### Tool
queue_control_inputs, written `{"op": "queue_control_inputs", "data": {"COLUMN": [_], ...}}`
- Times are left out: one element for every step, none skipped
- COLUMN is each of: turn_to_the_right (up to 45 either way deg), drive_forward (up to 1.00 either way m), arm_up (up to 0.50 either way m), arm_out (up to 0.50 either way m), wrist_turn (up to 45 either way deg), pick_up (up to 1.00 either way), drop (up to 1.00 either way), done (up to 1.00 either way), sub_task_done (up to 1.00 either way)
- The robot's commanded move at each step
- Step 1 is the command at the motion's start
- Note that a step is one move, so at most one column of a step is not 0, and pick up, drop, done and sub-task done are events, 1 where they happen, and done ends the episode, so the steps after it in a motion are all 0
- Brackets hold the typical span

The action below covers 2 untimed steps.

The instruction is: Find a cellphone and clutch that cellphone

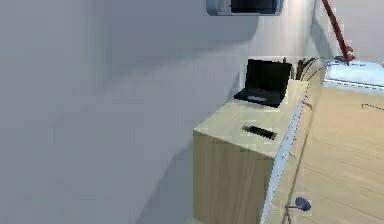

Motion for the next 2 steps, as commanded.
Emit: {"op": "queue_control_inputs", "data": {"turn_to_the_right": [45.0, 12.0], "drive_forward": [0.00, 0.00], "arm_up": [0.00, 0.00], "arm_out": [0.00, 0.00], "wrist_turn": [0.0, 0.0], "pick_up": [0.00, 0.00], "drop": [0.00, 0.00], "done": [0.00, 0.00], "sub_task_done": [0.00, 0.00]}}
